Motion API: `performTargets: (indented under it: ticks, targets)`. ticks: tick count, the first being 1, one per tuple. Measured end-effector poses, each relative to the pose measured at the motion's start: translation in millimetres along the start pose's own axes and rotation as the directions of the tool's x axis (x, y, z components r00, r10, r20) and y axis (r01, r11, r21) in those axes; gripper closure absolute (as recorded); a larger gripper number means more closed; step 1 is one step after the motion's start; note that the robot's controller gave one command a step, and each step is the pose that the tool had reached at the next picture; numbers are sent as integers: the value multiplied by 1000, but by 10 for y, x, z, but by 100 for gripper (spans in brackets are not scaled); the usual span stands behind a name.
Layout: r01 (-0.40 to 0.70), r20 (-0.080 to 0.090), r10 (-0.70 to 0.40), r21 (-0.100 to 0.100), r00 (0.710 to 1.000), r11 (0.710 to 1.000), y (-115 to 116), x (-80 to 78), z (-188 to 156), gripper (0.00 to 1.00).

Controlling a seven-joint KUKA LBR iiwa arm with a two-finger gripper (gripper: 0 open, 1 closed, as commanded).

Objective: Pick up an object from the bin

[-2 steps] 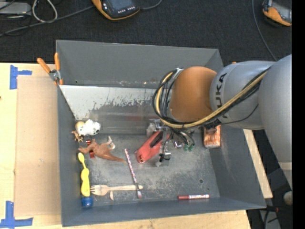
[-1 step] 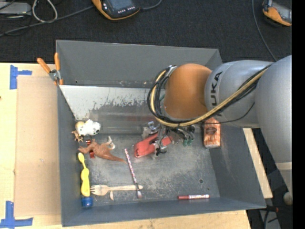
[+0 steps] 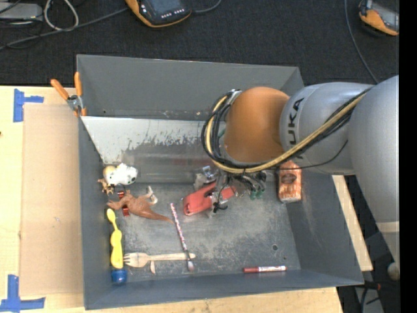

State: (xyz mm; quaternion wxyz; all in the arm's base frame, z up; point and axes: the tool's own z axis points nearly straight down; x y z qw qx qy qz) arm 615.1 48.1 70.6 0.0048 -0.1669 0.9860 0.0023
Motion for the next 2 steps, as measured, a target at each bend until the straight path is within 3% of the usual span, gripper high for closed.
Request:
performTargets:
  ticks: [1, 2]
  targets:
    - [7, -9, -7, -2, 1000, 1000, 23, 73, -574, 100]
    - [-30, -13, 30, -3, 999, 1000, 62, 8, -1492, 100]
